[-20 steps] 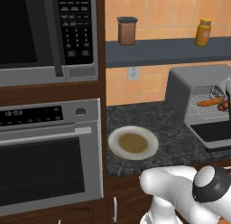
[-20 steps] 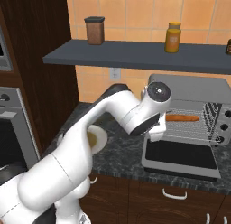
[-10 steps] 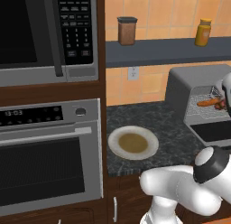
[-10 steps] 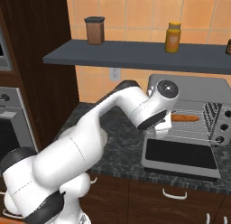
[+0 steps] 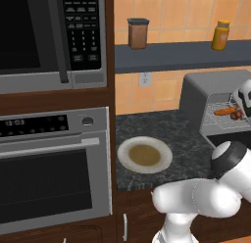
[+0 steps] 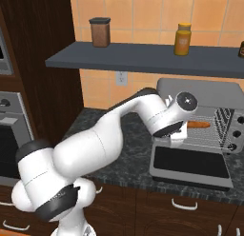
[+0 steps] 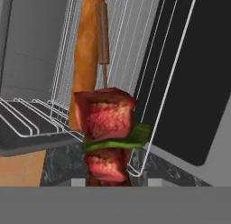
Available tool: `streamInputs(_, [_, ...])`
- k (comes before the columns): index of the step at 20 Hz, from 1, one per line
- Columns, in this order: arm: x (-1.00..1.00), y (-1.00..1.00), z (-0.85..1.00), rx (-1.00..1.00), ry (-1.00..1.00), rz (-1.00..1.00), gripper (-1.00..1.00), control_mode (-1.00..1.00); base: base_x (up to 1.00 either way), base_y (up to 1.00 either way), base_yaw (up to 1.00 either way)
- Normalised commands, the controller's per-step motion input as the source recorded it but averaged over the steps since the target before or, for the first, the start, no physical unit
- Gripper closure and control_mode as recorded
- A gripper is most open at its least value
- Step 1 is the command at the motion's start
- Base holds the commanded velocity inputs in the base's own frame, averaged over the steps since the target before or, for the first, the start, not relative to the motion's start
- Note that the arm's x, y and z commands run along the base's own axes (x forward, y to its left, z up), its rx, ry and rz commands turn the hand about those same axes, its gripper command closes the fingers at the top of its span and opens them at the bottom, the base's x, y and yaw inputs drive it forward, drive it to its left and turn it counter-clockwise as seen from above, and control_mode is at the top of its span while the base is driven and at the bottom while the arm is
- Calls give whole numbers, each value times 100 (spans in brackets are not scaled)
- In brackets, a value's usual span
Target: Pick up the kebab skewer and baguette bread, and place them inside the toaster oven. Close the toaster oven door and start by setting the timer.
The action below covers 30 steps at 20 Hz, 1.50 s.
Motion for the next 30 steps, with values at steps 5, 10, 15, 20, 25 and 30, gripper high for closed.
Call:
streamInputs(5, [32,-50,0,13,0,-1,100,-100,0,0,0])
streamInputs(10, [27,-39,-9,7,0,0,100,-100,0,0,0])
streamInputs(15, [30,-4,-39,0,0,0,100,-100,0,0,0])
streamInputs(20, [40,0,-22,1,0,-1,100,-100,0,0,0])
streamInputs(25, [23,-1,-29,0,0,0,100,-100,0,0,0])
streamInputs(30, [21,-11,-20,3,0,0,100,-100,0,0,0])
